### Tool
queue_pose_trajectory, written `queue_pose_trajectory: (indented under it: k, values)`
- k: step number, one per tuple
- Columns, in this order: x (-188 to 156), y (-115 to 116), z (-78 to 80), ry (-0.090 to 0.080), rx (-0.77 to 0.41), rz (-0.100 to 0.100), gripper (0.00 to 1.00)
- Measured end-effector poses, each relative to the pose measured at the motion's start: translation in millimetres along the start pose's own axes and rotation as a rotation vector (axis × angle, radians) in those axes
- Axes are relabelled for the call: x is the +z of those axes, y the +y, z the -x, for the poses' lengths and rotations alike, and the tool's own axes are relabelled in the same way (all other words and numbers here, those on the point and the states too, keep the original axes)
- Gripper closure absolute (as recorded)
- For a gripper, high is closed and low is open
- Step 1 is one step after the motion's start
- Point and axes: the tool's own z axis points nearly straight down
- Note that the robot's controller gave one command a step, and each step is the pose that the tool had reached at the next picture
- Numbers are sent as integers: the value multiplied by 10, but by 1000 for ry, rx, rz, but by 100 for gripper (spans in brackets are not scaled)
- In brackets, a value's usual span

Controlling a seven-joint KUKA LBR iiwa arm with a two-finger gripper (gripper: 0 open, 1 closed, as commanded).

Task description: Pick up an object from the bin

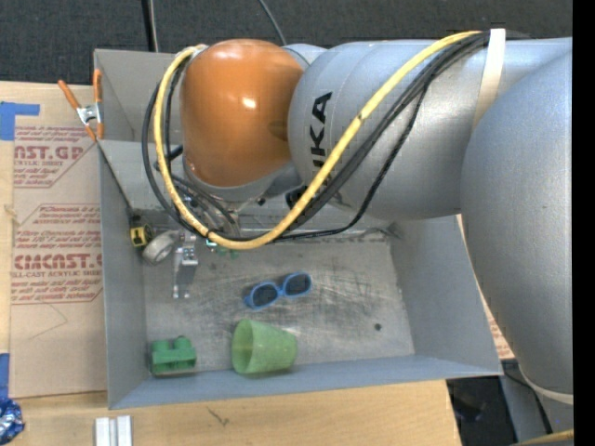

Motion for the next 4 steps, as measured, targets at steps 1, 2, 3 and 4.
queue_pose_trajectory:
  k: [1, 2, 3, 4]
  values:
    - [1274, -1085, -110, 2, 119, -4, 0]
    - [1591, -1695, -103, -21, -72, 7, 0]
    - [1581, -1711, -99, -20, -70, 5, 100]
    - [509, -1619, -101, -16, -29, 3, 100]
